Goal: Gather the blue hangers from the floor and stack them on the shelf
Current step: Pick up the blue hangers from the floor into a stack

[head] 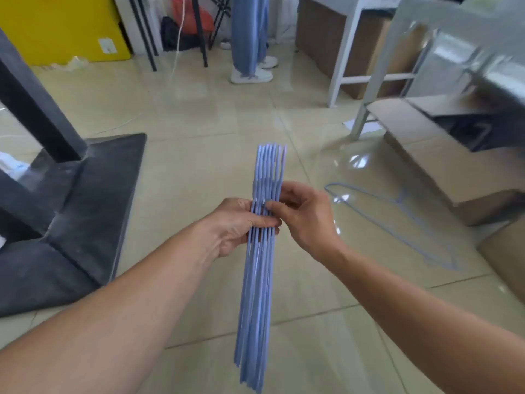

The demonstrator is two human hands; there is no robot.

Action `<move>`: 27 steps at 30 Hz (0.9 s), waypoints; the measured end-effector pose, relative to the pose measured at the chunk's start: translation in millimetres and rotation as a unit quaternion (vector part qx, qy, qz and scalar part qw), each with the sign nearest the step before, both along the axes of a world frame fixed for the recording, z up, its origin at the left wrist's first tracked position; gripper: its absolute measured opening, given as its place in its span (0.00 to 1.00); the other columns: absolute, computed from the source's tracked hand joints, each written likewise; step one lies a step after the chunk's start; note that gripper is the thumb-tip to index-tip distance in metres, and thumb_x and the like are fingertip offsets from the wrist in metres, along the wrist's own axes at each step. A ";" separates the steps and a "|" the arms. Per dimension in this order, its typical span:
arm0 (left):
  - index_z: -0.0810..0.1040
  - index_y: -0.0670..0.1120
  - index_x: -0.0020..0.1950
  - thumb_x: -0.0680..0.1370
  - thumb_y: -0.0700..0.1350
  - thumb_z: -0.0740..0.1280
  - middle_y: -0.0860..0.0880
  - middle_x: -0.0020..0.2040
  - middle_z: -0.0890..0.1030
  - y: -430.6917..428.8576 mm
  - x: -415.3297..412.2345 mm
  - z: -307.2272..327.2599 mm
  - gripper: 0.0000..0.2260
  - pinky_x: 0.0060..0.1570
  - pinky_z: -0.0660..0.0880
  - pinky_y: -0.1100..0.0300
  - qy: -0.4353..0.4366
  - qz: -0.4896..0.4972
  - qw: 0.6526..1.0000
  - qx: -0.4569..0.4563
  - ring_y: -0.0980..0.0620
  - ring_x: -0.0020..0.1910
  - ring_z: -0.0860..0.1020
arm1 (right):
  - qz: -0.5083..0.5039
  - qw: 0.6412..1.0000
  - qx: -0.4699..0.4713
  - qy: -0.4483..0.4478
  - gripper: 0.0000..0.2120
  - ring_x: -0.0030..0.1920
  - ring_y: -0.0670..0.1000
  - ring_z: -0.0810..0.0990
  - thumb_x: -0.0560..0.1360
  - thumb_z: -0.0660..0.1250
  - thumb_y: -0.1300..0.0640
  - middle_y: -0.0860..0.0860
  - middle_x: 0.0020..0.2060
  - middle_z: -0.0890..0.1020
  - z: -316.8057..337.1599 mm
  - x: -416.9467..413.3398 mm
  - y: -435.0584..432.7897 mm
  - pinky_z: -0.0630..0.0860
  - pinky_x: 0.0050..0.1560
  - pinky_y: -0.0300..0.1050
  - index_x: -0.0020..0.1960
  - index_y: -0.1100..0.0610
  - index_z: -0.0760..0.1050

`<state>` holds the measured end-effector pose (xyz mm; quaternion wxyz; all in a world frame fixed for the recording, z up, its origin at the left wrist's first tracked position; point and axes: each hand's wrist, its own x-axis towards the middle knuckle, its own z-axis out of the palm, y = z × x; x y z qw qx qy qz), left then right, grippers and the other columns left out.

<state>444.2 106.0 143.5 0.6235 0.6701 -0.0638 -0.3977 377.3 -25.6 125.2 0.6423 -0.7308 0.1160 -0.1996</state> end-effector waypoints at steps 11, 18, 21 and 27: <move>0.80 0.36 0.55 0.74 0.36 0.70 0.38 0.49 0.84 -82.5 14.4 21.5 0.11 0.41 0.80 0.58 0.056 -0.121 0.991 -0.011 0.46 0.45 0.85 | -0.031 0.999 -0.019 0.039 0.10 0.46 0.54 0.87 0.71 0.72 0.72 0.56 0.45 0.88 44.8 -11.1 -80.0 0.84 0.50 0.49 0.51 0.64 0.84; 0.82 0.37 0.47 0.73 0.34 0.70 0.41 0.43 0.86 -169.4 23.8 -29.4 0.04 0.43 0.81 0.57 0.051 -0.084 0.995 0.024 0.46 0.44 0.85 | -0.192 0.977 0.005 0.095 0.06 0.40 0.50 0.84 0.73 0.73 0.63 0.55 0.41 0.88 -61.5 -3.1 -236.1 0.81 0.51 0.55 0.49 0.61 0.85; 0.82 0.36 0.49 0.74 0.34 0.70 0.41 0.43 0.86 -197.5 29.0 -43.0 0.06 0.43 0.82 0.57 0.062 -0.075 0.994 0.039 0.46 0.44 0.85 | -0.321 0.920 -0.050 0.218 0.07 0.43 0.54 0.85 0.71 0.72 0.58 0.55 0.40 0.87 -118.0 17.2 -317.7 0.81 0.51 0.56 0.47 0.58 0.86; 0.82 0.37 0.47 0.72 0.35 0.72 0.41 0.45 0.86 -249.1 37.2 -60.8 0.06 0.43 0.81 0.56 0.081 -0.058 0.994 0.052 0.46 0.44 0.85 | -0.366 0.832 -0.129 0.395 0.13 0.57 0.61 0.81 0.74 0.68 0.58 0.62 0.55 0.83 -186.4 48.1 -403.5 0.77 0.56 0.49 0.55 0.64 0.81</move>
